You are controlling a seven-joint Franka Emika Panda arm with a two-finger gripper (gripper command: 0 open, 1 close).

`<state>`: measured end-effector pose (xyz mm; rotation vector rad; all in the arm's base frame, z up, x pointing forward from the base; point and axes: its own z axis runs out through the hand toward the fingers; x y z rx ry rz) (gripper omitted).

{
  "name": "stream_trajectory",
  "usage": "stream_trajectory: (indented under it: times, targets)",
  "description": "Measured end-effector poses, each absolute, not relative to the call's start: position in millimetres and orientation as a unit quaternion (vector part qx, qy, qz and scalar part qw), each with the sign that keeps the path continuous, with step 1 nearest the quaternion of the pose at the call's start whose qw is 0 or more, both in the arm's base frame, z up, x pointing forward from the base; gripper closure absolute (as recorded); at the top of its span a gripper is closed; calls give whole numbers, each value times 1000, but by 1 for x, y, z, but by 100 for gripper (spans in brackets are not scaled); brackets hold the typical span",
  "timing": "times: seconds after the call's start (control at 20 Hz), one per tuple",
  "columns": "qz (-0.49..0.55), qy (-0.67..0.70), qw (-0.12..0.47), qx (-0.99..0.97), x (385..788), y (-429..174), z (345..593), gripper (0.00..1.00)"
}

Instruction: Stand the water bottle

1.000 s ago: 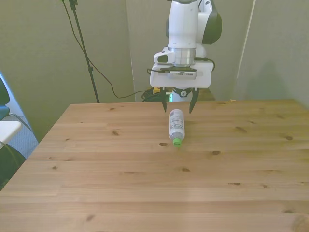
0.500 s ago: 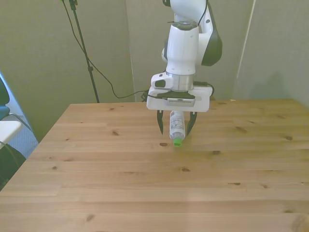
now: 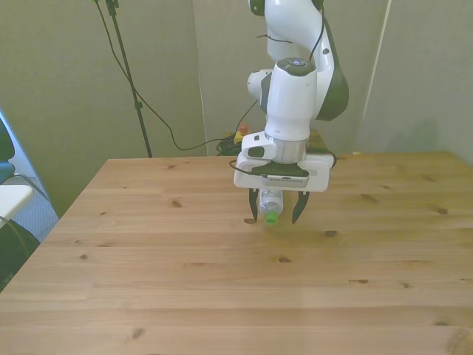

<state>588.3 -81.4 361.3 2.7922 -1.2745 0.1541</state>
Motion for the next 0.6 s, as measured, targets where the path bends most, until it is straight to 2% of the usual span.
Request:
stream_trajectory:
  times: [0.55, 0.6]
  targets:
    - [35, -421, 32, 906, 586, -80, 356, 0]
    - [35, -421, 32, 906, 586, -80, 356, 100]
